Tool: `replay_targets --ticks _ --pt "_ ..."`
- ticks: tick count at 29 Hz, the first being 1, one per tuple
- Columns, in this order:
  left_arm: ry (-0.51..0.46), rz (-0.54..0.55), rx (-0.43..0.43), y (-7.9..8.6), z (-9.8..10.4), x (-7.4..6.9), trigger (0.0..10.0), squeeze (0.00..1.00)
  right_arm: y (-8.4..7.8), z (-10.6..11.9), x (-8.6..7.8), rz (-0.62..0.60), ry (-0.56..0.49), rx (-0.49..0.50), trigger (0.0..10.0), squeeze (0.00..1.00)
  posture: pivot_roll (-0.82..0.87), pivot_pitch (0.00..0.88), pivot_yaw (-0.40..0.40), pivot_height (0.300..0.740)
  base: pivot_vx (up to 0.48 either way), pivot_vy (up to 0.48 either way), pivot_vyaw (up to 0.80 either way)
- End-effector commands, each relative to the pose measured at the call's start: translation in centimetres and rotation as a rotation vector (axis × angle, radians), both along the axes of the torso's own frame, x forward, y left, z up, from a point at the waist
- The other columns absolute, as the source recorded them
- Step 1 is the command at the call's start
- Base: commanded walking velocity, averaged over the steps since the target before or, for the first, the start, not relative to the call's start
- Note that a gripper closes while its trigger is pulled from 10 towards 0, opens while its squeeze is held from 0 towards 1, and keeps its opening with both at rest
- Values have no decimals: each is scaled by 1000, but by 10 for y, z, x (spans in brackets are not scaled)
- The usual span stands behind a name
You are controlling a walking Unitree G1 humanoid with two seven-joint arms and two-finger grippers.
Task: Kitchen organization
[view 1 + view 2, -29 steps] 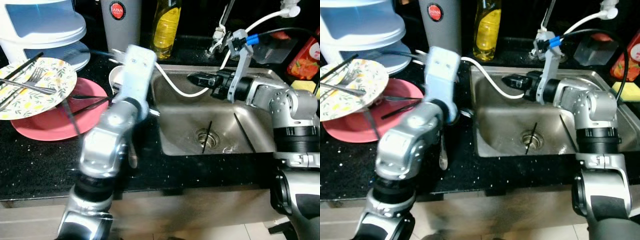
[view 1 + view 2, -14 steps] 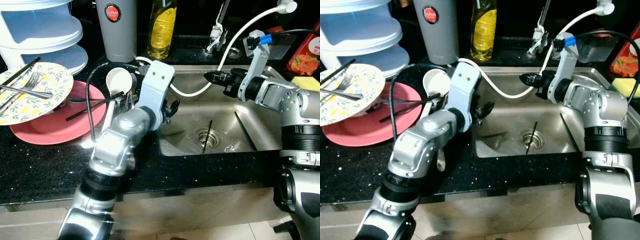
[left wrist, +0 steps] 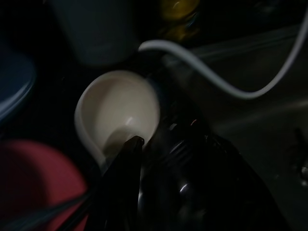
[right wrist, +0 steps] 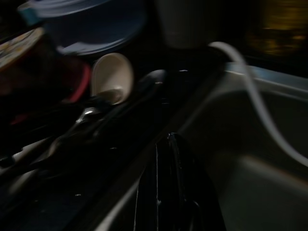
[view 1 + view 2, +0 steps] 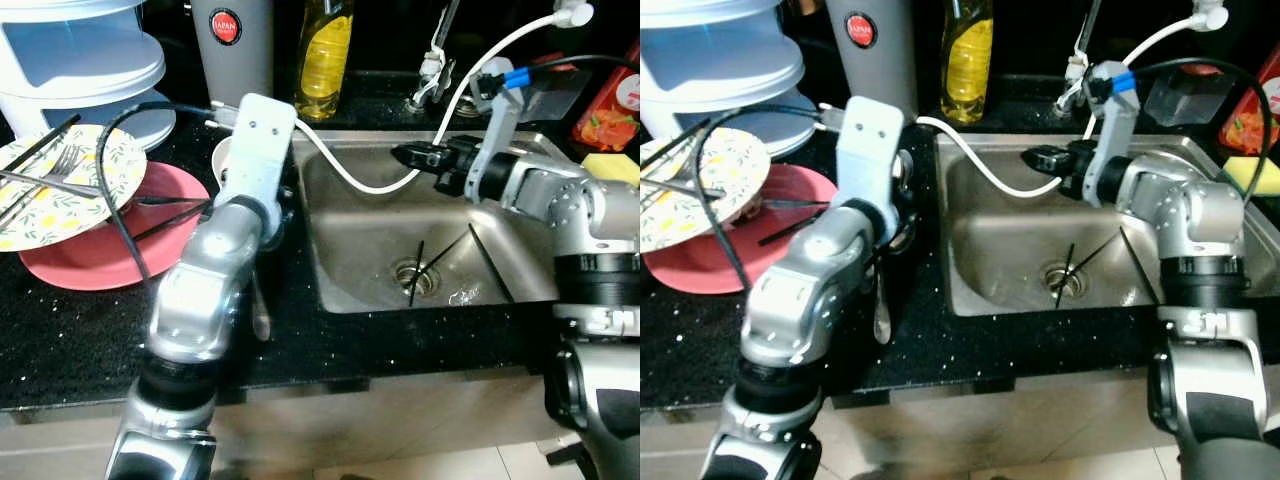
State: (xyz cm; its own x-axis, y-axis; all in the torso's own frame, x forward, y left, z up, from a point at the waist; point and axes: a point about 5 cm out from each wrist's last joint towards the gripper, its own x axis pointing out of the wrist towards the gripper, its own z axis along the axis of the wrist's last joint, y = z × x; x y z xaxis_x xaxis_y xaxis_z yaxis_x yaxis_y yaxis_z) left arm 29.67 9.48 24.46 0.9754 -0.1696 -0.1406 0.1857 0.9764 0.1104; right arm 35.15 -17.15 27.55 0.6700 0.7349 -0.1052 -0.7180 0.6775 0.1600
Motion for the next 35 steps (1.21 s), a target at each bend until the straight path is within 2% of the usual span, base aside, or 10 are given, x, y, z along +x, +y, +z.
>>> replay_targets --ticks 1,5,12,17,19,23,27,33,34,35 --pt "29 10 -18 2 -3 -4 10000 0 6 0 -4 53 -10 -7 10000 0 206 0 -68 740 0 0 0" --pt "97 48 10 27 -19 -13 10000 0 33 -9 -18 227 -11 -23 10000 0 214 0 -68 740 0 0 0" --pt "155 52 71 57 -29 -14 10000 0 47 -11 -19 266 0 -4 10000 0 234 0 -80 740 0 0 0" --pt "118 -10 282 87 -16 -4 10000 0 51 -9 -20 286 -11 -1 10000 0 234 0 -81 740 0 0 0" --pt "118 -11 295 89 -15 -4 10000 0 51 -10 -21 287 -12 -2 10000 0 234 0 -81 740 0 0 0" --pt "170 -76 207 98 -19 5 10000 0 51 -9 -22 286 -21 2 10000 0 221 0 -70 740 0 0 0" --pt "206 -157 112 97 -23 10 10000 0 49 -8 -23 277 -25 1 10000 0 211 0 -66 740 0 0 0" --pt "224 -161 148 103 -31 21 10000 0 44 -7 -24 258 -31 -1 10000 0 196 0 -57 740 0 0 0" --pt "227 -158 148 104 -33 23 4902 0 44 -7 -24 256 -32 -1 10000 0 196 0 -56 740 0 0 0" --pt "227 -158 148 104 -33 23 4902 0 44 -7 -24 256 -32 -1 10000 0 196 0 -56 740 0 0 0"
